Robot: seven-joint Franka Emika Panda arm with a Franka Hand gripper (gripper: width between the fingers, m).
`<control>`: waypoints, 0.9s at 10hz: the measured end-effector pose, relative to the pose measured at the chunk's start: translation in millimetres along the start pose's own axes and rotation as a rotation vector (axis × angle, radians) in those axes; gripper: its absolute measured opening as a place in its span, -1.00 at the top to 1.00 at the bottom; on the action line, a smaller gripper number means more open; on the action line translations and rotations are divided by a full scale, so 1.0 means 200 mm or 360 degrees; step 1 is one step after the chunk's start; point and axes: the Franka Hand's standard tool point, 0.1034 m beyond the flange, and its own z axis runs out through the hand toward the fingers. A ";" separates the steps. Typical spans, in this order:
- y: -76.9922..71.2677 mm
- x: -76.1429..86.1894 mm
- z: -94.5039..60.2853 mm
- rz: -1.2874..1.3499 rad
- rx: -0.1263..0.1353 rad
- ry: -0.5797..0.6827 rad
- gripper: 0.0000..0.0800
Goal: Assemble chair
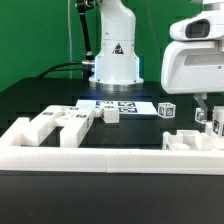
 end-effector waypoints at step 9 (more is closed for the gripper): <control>0.02 0.00 0.00 0.0598 0.0004 0.0003 0.27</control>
Offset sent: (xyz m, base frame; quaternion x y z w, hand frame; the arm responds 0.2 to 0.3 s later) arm 0.0000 0.0000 0.0000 0.0000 0.0000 0.0000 1.0000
